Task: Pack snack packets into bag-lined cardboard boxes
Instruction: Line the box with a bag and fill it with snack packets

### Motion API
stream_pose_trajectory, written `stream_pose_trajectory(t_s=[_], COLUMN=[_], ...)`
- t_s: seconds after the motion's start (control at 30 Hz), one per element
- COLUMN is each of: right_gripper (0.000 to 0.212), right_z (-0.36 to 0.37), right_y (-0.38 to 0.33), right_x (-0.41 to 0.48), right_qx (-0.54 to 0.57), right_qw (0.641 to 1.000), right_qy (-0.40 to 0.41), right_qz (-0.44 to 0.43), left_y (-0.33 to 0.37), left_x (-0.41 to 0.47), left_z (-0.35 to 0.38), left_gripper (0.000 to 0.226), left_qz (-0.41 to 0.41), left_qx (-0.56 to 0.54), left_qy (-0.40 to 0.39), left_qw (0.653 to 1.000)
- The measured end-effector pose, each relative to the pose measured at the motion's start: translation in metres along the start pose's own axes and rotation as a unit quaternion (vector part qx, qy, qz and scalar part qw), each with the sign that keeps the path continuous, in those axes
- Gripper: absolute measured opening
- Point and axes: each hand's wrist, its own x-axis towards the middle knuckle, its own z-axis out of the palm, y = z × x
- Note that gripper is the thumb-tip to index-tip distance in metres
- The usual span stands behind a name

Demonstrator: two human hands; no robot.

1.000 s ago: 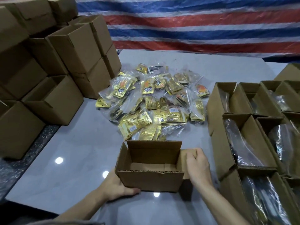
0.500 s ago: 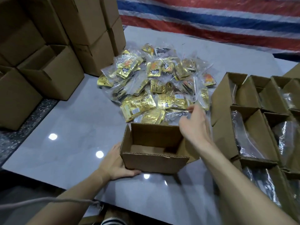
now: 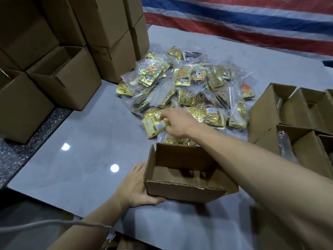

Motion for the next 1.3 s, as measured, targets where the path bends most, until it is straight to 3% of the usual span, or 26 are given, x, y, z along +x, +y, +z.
stream_pose_trajectory(t_s=[0.07, 0.3, 0.47, 0.57, 0.6, 0.83, 1.03, 1.3], right_gripper=[0.061, 0.093, 0.051, 0.018, 0.016, 0.047, 0.004, 0.024], right_z=[0.004, 0.024, 0.019, 0.014, 0.013, -0.012, -0.04, -0.066], right_y=[0.001, 0.004, -0.008, -0.008, -0.006, 0.015, 0.031, 0.042], right_x=[0.014, 0.033, 0.031, 0.019, 0.013, -0.024, -0.044, -0.067], right_qx=[-0.087, -0.189, -0.254, -0.215, -0.189, 0.001, 0.131, 0.209], right_qw=[0.996, 0.981, 0.966, 0.974, 0.978, 0.997, 0.986, 0.96], right_qy=[-0.014, -0.033, -0.001, 0.026, 0.029, 0.051, 0.095, 0.184], right_qz=[-0.026, -0.003, -0.038, -0.071, -0.078, -0.054, -0.03, -0.022], left_y=[-0.001, -0.004, -0.002, 0.003, 0.006, 0.013, 0.013, 0.014], left_x=[0.001, 0.001, 0.002, 0.001, 0.0, 0.002, 0.0, -0.002], left_z=[0.0, 0.004, 0.003, 0.0, -0.002, -0.008, -0.007, -0.007], left_gripper=[0.075, 0.063, 0.068, 0.073, 0.076, 0.083, 0.084, 0.093], left_qz=[0.001, 0.013, 0.008, 0.003, 0.001, -0.01, -0.027, -0.04], left_qx=[-0.001, 0.01, 0.022, 0.003, -0.006, -0.048, -0.01, -0.009], left_qy=[0.008, 0.005, -0.008, 0.019, 0.028, 0.045, 0.022, 0.004], left_qw=[1.0, 1.0, 1.0, 1.0, 1.0, 0.998, 0.999, 0.999])
